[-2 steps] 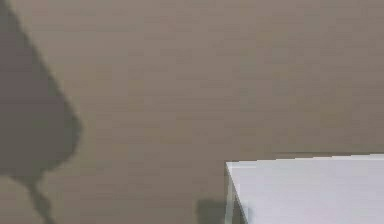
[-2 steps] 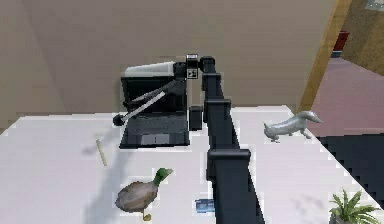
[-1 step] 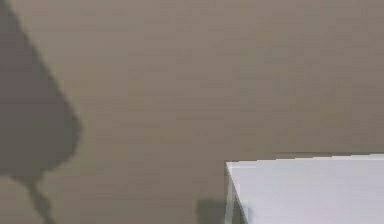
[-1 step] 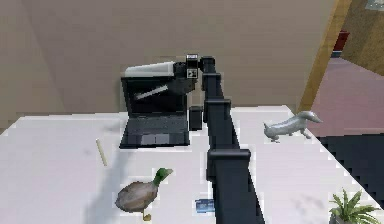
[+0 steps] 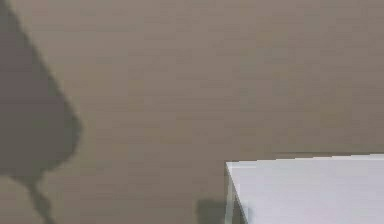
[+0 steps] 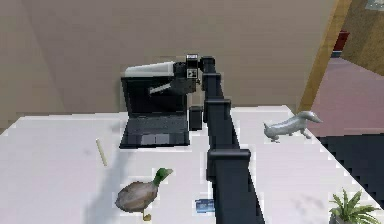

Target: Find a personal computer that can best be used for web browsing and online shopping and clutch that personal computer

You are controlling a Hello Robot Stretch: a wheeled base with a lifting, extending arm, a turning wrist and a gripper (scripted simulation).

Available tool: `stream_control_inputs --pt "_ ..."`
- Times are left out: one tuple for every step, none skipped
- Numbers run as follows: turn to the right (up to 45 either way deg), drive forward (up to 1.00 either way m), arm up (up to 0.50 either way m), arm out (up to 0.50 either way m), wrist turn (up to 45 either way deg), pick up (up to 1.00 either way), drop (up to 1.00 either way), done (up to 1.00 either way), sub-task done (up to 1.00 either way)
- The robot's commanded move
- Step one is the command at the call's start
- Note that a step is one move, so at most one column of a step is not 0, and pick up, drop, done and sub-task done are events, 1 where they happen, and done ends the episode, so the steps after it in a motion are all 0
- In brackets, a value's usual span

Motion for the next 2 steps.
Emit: stream_control_inputs --pt "0.0 0.0 -0.3 0.0 0.0 0.0 0.0 0.0 0.0" --pt "0.0 0.0 0.0 0.0 0.0 1.0 0.0 0.0 0.0"
